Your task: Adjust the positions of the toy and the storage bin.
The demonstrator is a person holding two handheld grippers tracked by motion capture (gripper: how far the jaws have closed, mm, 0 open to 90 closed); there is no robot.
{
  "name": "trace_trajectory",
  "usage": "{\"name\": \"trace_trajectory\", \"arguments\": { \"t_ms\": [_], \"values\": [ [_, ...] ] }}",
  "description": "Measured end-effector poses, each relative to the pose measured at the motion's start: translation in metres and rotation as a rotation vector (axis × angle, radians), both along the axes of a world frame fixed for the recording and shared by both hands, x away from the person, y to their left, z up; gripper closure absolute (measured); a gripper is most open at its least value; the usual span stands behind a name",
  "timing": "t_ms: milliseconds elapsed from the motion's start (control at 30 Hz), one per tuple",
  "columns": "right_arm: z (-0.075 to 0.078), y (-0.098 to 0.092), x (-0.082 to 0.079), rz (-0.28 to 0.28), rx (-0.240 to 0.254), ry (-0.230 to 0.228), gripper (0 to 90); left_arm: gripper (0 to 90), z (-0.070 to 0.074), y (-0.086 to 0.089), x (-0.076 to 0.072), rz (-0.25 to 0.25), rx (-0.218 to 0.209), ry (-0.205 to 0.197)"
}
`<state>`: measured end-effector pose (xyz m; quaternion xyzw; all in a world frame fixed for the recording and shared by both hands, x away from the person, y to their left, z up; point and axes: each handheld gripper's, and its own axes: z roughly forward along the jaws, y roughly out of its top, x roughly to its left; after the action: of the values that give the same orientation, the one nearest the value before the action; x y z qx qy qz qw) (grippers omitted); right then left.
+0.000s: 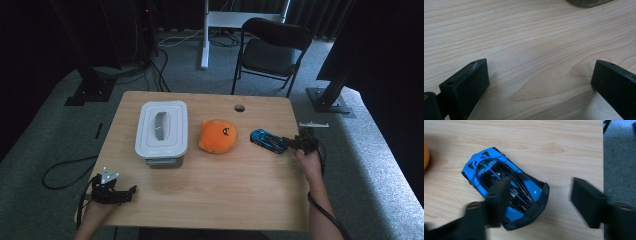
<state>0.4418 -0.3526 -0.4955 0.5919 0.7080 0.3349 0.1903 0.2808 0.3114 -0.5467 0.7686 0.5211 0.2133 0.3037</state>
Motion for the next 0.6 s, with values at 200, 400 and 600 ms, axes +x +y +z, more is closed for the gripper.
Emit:
{"name": "trace_trajectory", "arguments": {
  "t_ms": [200,400,600],
  "values": [
    [-0.005,-0.002,-0.011,-0.009,0.037,0.053,39.7,2.0,0.0,0.0,0.0,0.001,0.001,0.0],
    [-0.016,-0.009,-0.014,-0.065,0.125,0.088,38.7,2.0,0.0,0.0,0.0,0.003,0.0,0.0],
    [-0.025,-0.011,-0.011,-0.085,0.202,0.094,51.6,2.0,0.0,0.0,0.0,0.004,0.0,0.0]
  ]
}}
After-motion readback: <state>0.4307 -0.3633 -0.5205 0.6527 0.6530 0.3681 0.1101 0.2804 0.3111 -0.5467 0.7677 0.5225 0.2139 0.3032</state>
